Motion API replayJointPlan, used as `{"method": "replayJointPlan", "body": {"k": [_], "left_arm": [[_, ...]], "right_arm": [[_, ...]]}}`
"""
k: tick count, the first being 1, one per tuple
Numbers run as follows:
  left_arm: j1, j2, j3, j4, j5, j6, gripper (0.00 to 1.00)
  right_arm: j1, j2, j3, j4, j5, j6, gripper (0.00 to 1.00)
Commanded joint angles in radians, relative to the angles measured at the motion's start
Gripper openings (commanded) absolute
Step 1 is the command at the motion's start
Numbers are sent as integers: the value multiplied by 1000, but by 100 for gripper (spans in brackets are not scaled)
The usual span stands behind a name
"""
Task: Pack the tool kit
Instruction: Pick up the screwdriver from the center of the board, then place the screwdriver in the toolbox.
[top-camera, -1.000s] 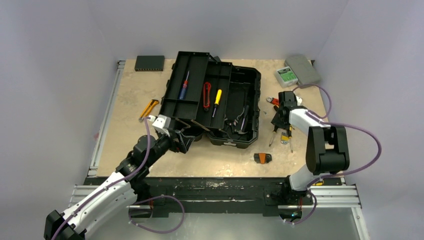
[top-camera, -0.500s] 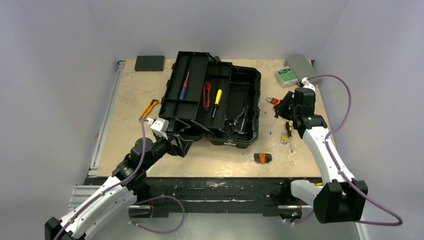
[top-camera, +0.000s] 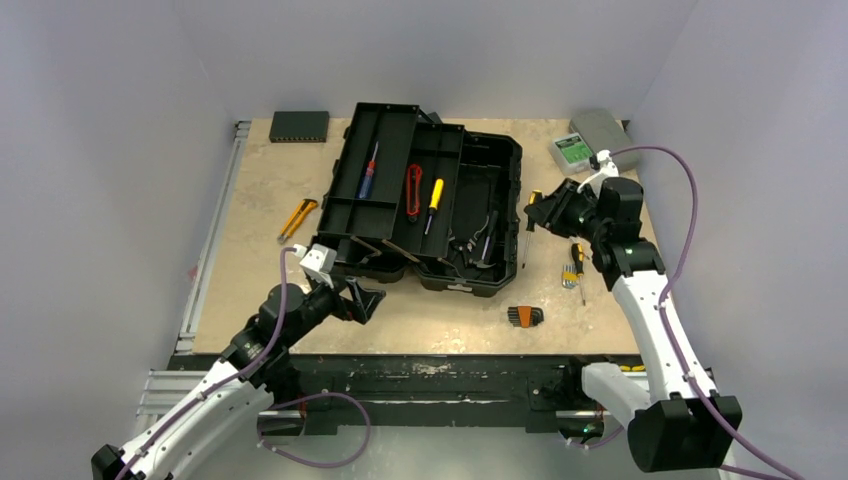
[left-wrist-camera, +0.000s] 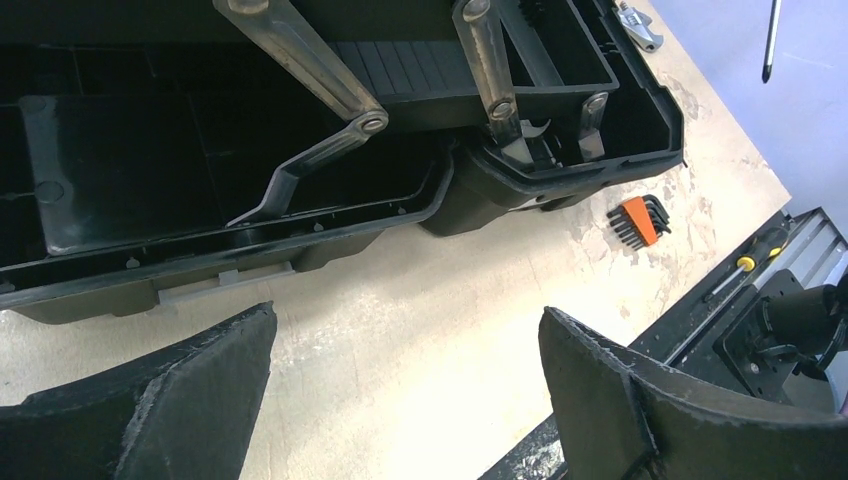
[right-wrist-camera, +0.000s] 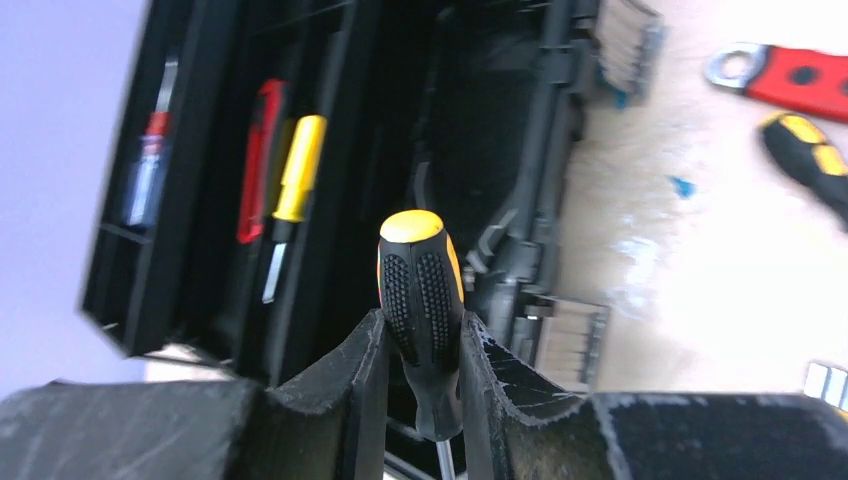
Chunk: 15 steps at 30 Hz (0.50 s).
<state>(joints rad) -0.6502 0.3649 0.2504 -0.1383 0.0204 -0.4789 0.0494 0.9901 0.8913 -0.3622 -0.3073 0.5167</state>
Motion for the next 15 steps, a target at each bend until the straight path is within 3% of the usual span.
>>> {"method": "replayJointPlan", "body": {"k": [1, 7, 15], "left_arm": [[-4, -10, 3, 20, 13, 0, 100], [-3, 8, 1, 31, 18, 0, 100], [-4, 19, 0, 39, 21, 2, 99]], "right_arm": [[10, -8, 44, 189, -209, 115, 18], [172, 64, 122, 328, -133, 204, 18], [395, 306, 344, 439, -39, 249, 16]]}}
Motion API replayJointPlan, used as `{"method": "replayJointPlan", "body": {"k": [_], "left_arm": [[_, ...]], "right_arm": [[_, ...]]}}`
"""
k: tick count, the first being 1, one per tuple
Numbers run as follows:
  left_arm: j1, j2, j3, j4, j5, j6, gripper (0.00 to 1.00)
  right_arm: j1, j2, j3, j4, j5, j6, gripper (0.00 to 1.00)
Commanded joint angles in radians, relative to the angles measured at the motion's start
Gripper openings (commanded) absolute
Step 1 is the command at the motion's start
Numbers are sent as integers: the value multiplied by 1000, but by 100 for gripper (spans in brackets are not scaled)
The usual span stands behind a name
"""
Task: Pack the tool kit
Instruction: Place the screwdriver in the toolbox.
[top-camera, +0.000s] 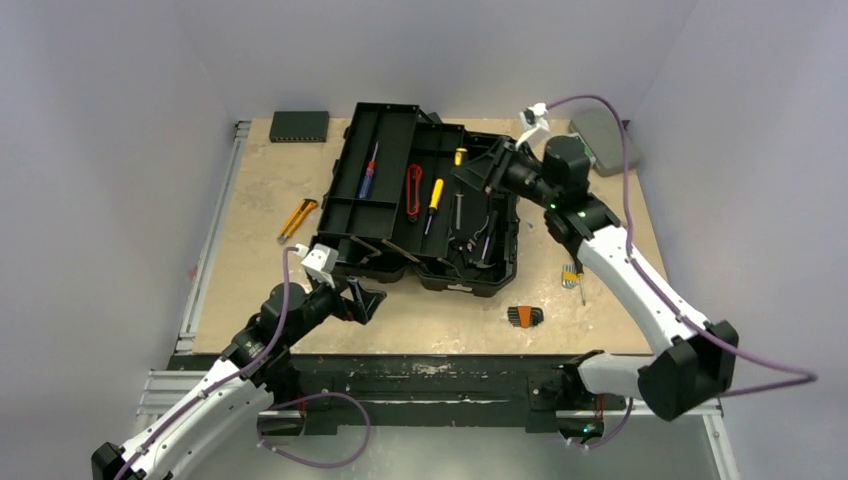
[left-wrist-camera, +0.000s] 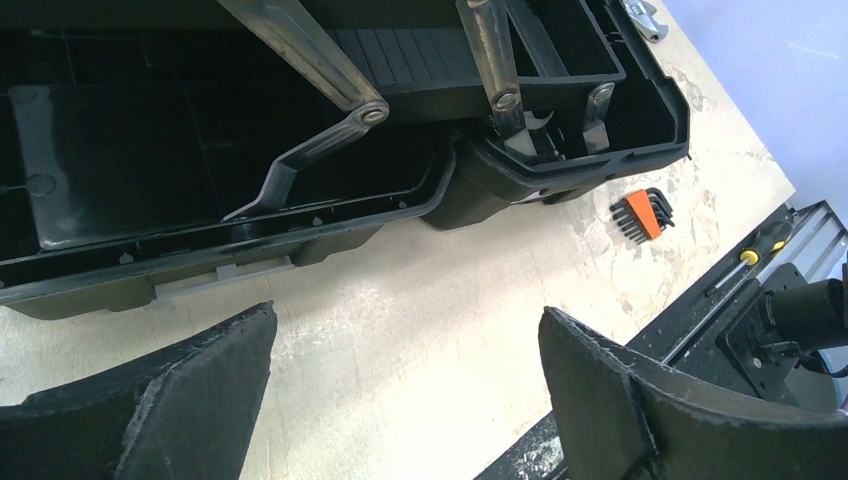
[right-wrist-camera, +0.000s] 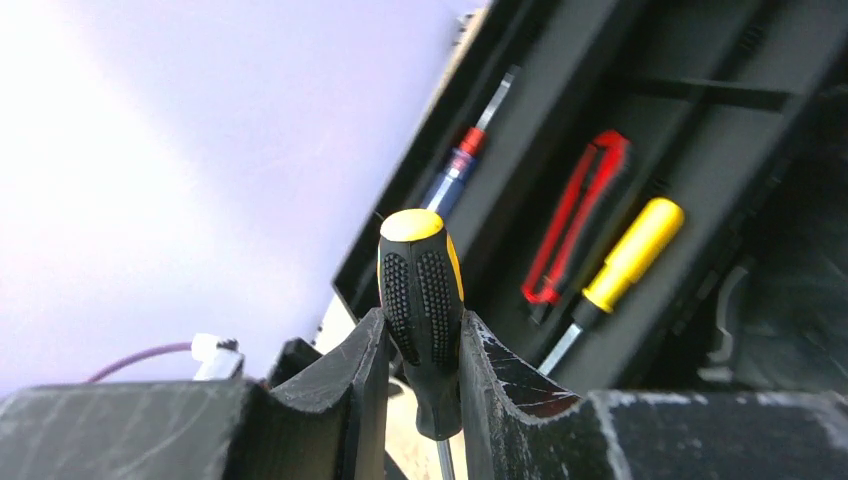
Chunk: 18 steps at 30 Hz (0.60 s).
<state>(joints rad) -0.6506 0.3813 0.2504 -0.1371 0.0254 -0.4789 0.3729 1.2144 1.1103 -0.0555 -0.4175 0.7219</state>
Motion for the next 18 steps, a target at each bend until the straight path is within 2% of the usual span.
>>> {"method": "replayJointPlan", "body": {"k": [1, 5, 12, 18], "left_arm": [[-3, 4, 0, 38, 17, 2, 99], [-3, 2, -1, 37, 18, 3, 99], [-3, 7, -3, 40, 18, 3, 99], [-3, 13, -2, 45, 18, 5, 99]], "right_arm": [[94, 115, 153, 149, 100, 56, 16], [162, 252, 231, 254, 176, 123, 17], [230, 537, 462, 287, 219, 197, 15], [238, 692, 596, 322, 268, 231, 15]]}}
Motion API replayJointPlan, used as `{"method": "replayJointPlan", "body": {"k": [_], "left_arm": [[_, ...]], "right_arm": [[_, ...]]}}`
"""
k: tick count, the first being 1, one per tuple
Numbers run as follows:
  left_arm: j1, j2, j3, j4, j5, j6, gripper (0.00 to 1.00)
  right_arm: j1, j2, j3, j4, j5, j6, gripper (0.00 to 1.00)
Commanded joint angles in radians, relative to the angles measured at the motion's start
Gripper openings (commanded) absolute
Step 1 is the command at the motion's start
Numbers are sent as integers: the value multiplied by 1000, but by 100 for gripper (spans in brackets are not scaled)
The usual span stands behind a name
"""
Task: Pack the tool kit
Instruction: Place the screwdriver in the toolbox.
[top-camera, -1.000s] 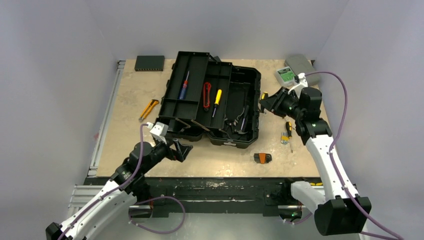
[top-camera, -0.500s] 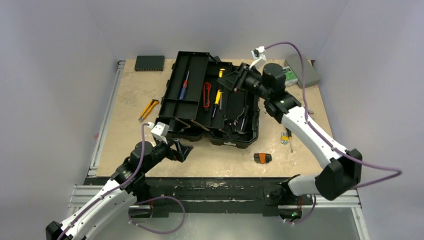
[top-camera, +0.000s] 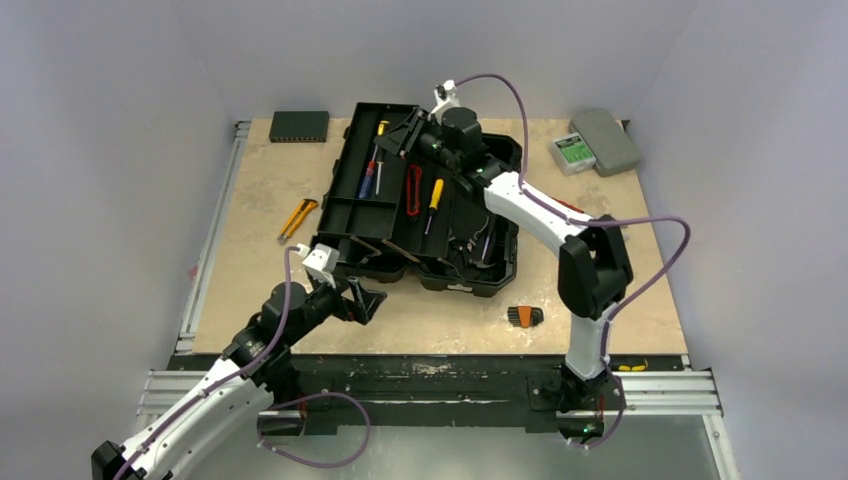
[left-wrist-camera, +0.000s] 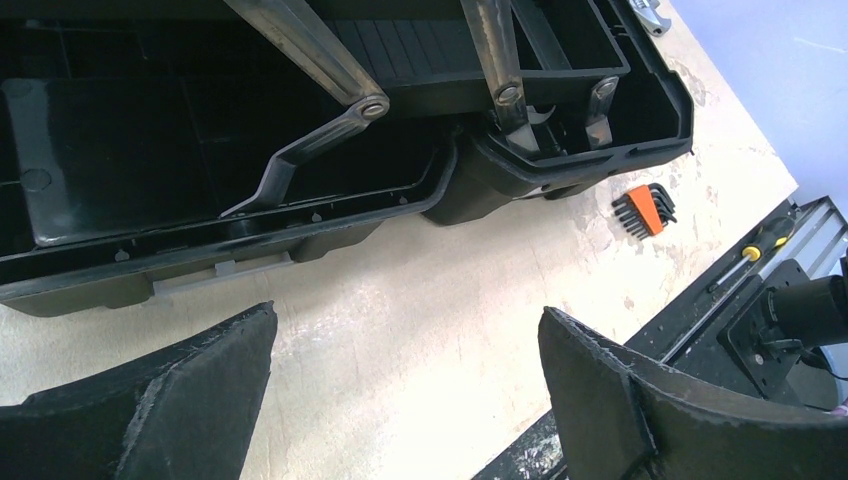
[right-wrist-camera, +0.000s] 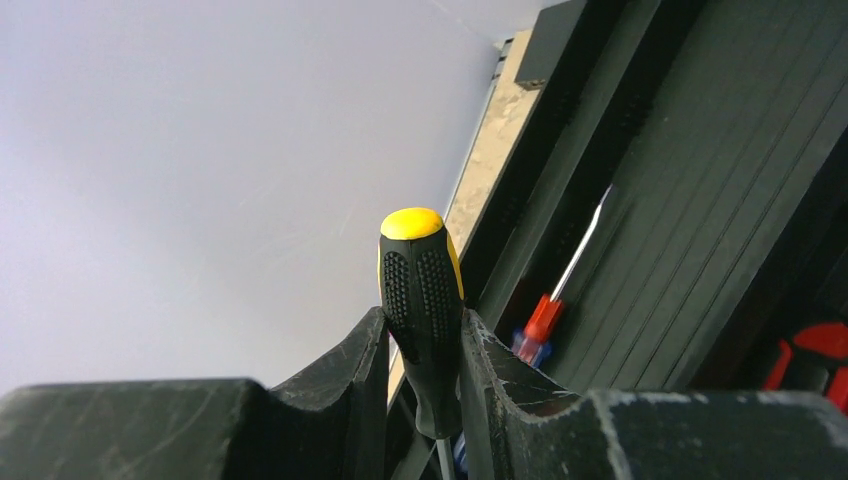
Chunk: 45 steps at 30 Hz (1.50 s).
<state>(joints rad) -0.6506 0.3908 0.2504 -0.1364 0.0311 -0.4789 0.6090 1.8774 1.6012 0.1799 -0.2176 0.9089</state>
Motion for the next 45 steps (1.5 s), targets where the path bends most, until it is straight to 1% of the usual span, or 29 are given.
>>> {"method": "replayJointPlan", "body": {"k": [1, 6, 10, 12, 14, 16, 17, 19, 20, 22, 27, 29, 30, 34, 39, 42, 45], "left_arm": [[-3, 5, -2, 44, 12, 5, 99], [-4, 17, -1, 53, 17, 5, 99], [-4, 19, 1, 55, 15, 8, 99], [-3, 18, 0, 54, 13, 8, 98], [-4, 21, 0, 56, 14, 8, 99], [-3, 22, 1, 59, 15, 9, 99], [-4, 25, 0, 60, 15, 10, 98], [-5, 29, 1, 60, 16, 10, 98], [-3, 29, 2, 61, 16, 10, 98], [-3, 30, 3, 60, 16, 11, 98], [-3, 27, 1, 58, 13, 11, 98], [-3, 28, 2, 57, 14, 11, 98], [-3, 28, 3, 57, 14, 11, 98], [-3, 28, 2, 55, 13, 11, 98], [-3, 32, 3, 60, 15, 13, 98], [-4, 36, 5, 60, 19, 13, 98], [-3, 37, 6, 60, 21, 13, 98]], "right_arm": [[3, 43, 117, 91, 89, 43, 15], [1, 125, 198, 88, 163, -11, 16], [0, 203, 261, 50, 170, -36, 16], [-1, 226, 270, 40, 175, -36, 17], [-1, 239, 268, 38, 177, -36, 21], [0, 242, 261, 31, 184, -38, 28], [-2, 239, 254, 29, 186, -38, 35], [-4, 223, 233, 25, 195, -38, 59], [-6, 210, 222, 22, 199, -38, 67], [-11, 181, 199, 14, 210, -40, 74], [-37, 61, 106, 10, 181, -53, 82], [-51, -6, 52, -1, 185, -74, 97], [-55, -43, 26, -9, 190, -86, 99], [-88, -193, -97, -41, 204, -159, 99], [-132, -403, -242, -153, 264, -266, 99], [-143, -546, -334, -245, 366, -334, 99], [-154, -695, -418, -362, 508, -367, 99]]}}
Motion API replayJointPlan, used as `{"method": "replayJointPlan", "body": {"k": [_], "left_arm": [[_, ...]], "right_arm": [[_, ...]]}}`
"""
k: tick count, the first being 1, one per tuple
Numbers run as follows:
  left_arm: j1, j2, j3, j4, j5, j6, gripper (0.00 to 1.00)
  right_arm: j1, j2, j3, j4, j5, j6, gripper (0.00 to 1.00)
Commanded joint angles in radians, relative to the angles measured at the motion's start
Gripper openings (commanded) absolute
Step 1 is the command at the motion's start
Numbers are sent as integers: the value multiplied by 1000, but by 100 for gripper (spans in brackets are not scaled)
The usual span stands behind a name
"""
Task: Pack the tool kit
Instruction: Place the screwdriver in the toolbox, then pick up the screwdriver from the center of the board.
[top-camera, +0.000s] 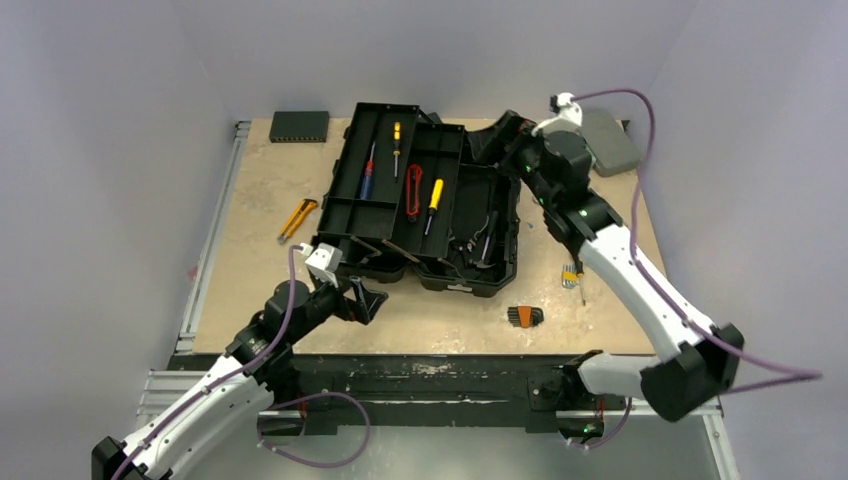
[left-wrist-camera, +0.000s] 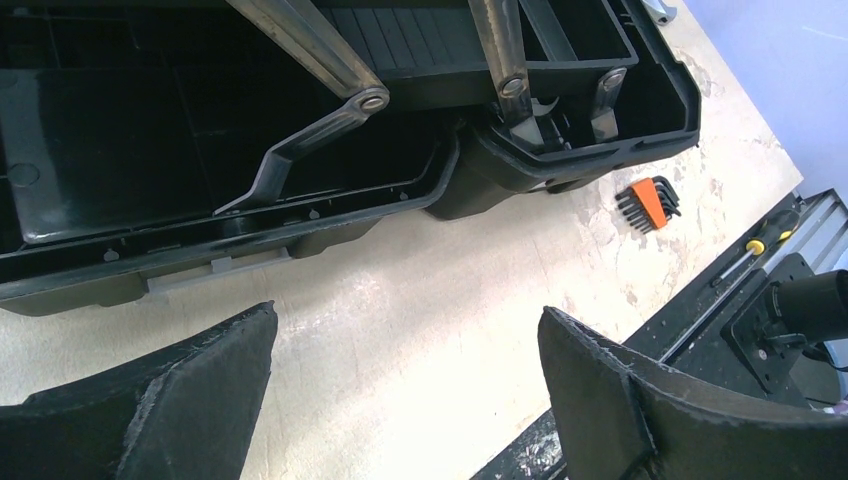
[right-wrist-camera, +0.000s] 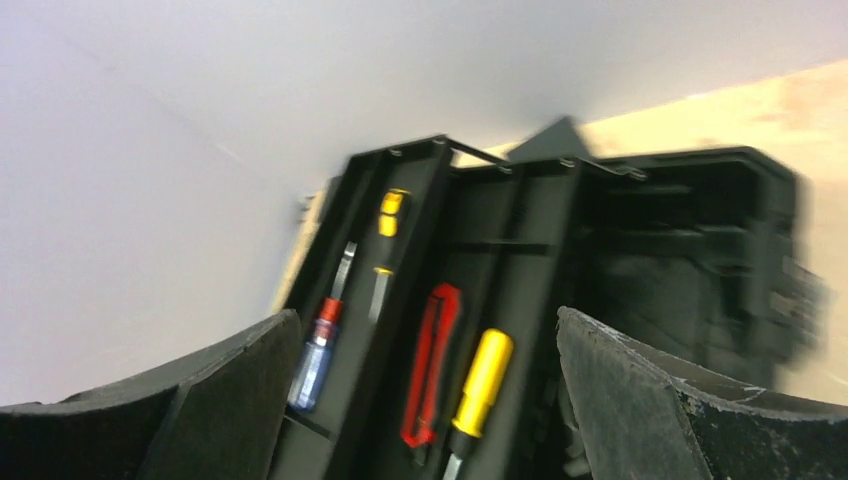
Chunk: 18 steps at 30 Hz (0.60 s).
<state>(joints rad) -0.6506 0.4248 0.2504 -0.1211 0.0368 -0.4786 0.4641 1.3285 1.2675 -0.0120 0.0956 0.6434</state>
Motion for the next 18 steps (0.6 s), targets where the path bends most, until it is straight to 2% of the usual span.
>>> {"method": "replayJointPlan", "body": {"k": [1, 6, 10, 15, 18], "left_arm": [[-3, 2, 5, 44, 15, 11, 98], [-3, 6, 4, 49, 21, 11, 98], [-3, 17, 5, 53, 27, 10, 98], [-3, 19, 4, 52, 28, 9, 98], [-3, 11, 5, 49, 28, 10, 98]], "right_arm": [[-13, -189, -109, -214, 252, -102, 99], [-21, -345, -244, -395, 401, -78, 99], [-21, -438, -369, -475, 452, -62, 99], [-21, -546, -547, -457, 466, -43, 99], [-21, -603, -619, -432, 411, -1, 99]]}}
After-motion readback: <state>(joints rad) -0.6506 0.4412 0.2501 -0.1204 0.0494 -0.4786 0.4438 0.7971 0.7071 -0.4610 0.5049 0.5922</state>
